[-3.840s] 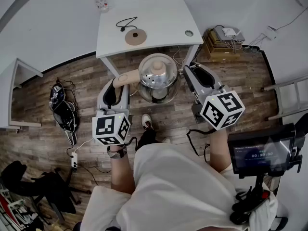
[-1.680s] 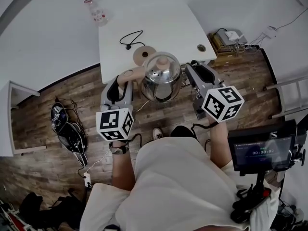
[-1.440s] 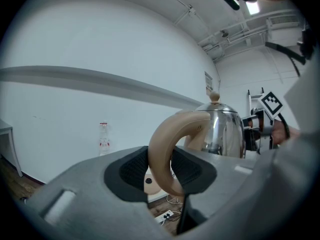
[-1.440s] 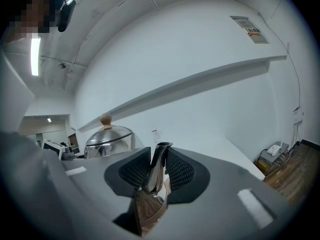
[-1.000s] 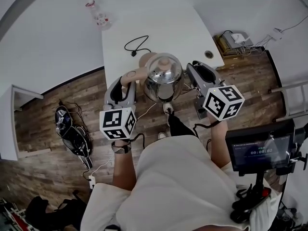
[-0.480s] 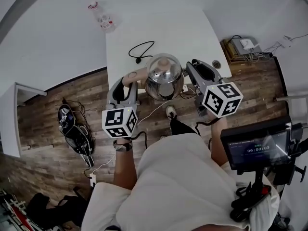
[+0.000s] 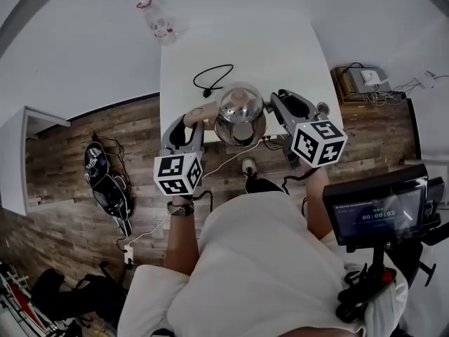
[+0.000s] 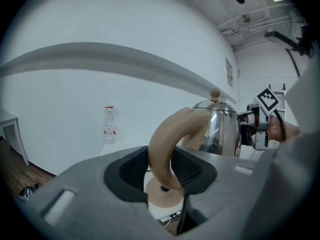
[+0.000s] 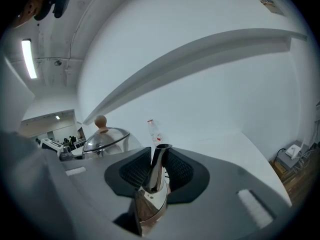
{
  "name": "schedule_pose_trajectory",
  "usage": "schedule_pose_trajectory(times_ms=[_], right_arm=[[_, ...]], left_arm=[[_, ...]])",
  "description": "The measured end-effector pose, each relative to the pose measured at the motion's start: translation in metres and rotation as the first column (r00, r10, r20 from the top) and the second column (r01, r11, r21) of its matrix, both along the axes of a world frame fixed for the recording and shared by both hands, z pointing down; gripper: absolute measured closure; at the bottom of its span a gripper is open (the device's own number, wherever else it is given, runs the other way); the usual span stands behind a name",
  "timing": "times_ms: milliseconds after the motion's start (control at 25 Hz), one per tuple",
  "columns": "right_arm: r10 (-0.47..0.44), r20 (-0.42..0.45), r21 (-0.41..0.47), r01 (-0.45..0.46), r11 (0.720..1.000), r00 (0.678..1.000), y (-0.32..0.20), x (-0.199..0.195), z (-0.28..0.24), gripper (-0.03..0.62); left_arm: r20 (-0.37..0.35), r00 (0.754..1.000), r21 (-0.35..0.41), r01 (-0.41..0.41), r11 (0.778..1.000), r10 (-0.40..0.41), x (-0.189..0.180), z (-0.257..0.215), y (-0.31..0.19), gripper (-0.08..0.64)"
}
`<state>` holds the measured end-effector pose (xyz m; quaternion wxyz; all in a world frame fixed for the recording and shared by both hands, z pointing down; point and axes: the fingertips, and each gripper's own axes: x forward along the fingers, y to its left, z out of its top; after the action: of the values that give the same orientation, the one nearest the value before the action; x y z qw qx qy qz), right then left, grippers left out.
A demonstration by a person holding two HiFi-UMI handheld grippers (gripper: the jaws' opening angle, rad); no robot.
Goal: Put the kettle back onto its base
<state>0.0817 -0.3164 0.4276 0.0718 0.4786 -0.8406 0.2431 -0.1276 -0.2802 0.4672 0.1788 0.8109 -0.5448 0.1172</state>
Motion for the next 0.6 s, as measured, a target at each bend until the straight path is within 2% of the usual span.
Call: schedule_pose_trajectory(times_ms=[600], right_arm=[[-0.056,-0.024,-0.074,0.055,0.996,0.998,-0.001,-0.018,0.049,0.502]], left_arm=[[0.018,0.999,-0.073,0.036,0.997,-0.035,-0.015,0.048,0.014,0.413]])
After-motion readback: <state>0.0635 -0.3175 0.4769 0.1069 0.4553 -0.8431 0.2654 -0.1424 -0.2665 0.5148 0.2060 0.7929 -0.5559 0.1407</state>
